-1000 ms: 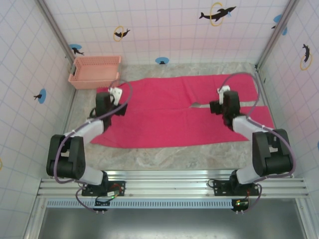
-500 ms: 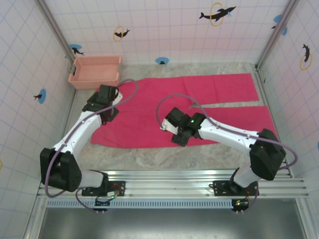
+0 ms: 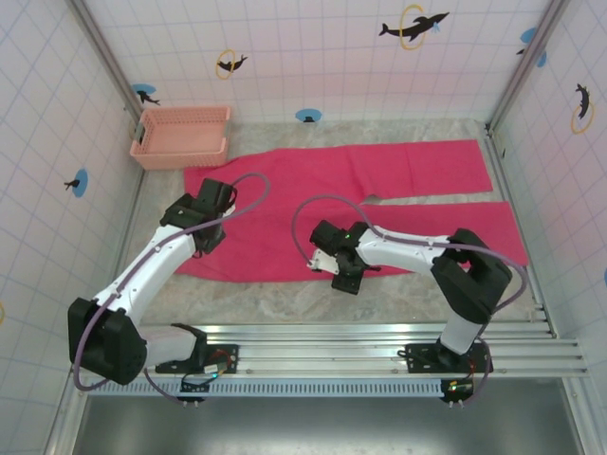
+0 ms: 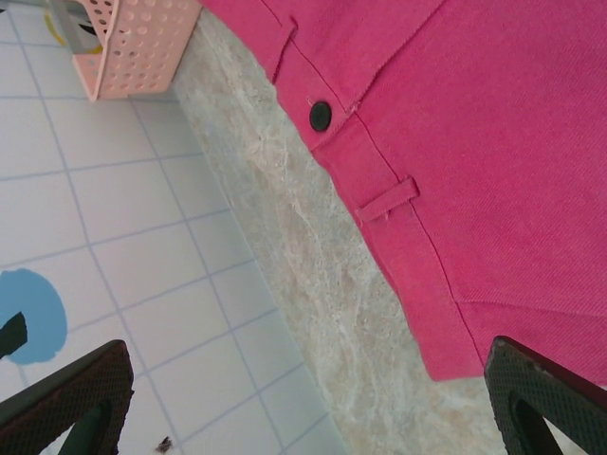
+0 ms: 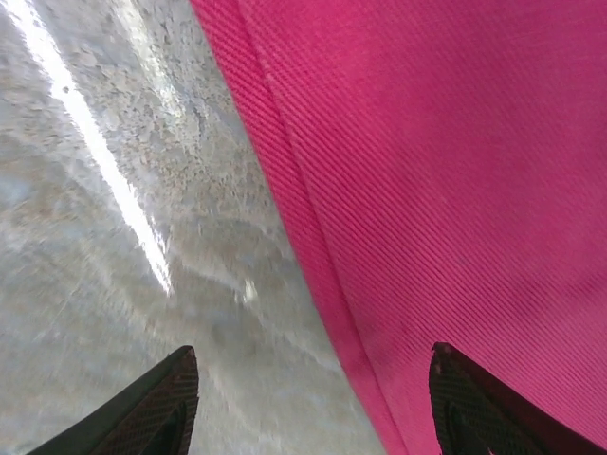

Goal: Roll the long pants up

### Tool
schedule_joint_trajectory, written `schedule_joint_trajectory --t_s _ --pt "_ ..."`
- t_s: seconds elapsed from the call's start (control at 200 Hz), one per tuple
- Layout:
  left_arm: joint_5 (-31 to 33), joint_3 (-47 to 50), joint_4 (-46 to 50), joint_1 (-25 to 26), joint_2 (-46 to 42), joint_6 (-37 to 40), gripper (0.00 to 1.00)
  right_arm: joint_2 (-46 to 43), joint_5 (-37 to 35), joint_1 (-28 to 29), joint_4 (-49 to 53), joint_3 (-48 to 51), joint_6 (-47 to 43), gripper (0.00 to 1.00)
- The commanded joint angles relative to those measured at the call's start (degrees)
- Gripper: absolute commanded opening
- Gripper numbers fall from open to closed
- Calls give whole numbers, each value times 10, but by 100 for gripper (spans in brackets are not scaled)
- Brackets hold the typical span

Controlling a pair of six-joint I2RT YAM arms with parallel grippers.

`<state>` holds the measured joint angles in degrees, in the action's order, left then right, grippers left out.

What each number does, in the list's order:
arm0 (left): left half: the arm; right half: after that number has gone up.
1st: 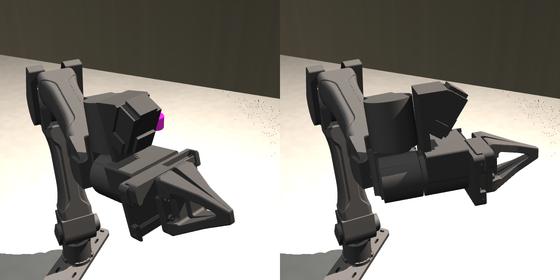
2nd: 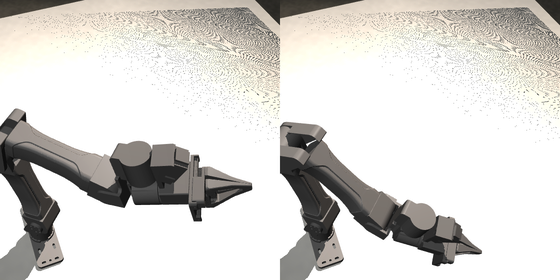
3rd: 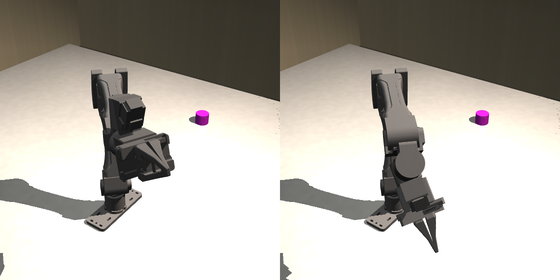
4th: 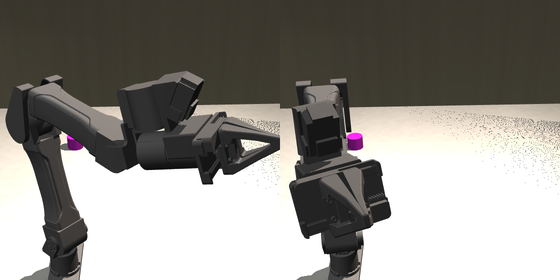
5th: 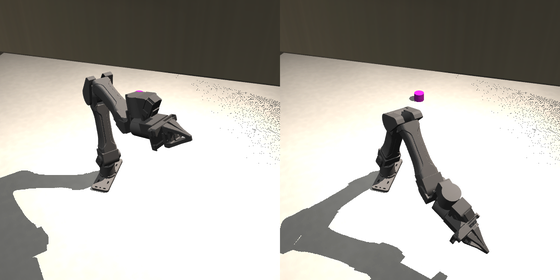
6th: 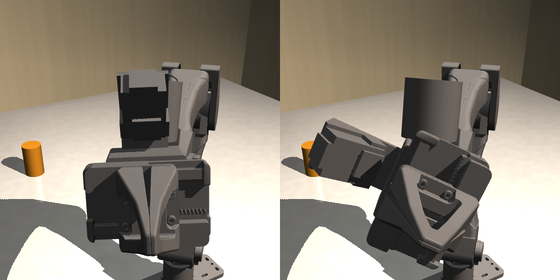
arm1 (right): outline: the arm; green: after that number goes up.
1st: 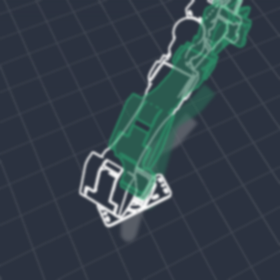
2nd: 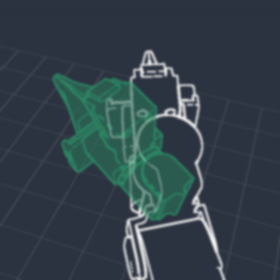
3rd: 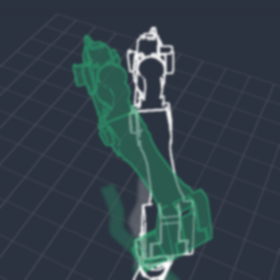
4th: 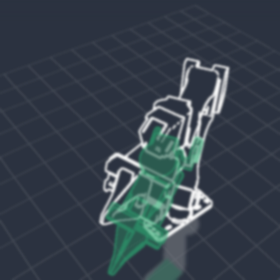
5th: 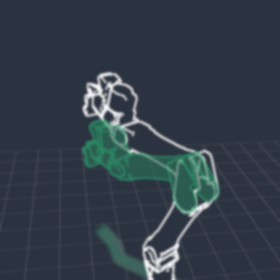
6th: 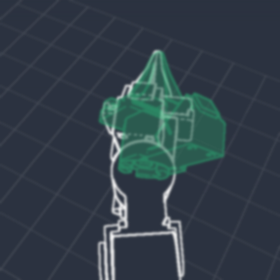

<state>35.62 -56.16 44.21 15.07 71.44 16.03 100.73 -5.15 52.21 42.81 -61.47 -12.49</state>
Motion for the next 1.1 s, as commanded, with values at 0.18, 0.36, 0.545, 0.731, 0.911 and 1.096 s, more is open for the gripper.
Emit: schedule_joint_trajectory --t_s 0.18,0.36,0.545,0.731,0.911,1.096 --pt "30 -9 87 130 33 -79 97 -12 -43 -61 2 -13 18 68" --pt "43 -7 119 237 89 -91 98 -137 -86 -161 58 32 8 81" --pt "18 -15 125 263 134 -83 97 -178 -187 -206 65 63 37 86" --pt "11 -34 123 291 193 -85 97 -125 -179 -270 101 32 39 84" --pt "31 -25 116 330 242 -94 97 -108 -184 -279 109 29 33 85" --pt "16 -4 126 332 220 -78 95 -87 -198 -288 128 9 49 83"
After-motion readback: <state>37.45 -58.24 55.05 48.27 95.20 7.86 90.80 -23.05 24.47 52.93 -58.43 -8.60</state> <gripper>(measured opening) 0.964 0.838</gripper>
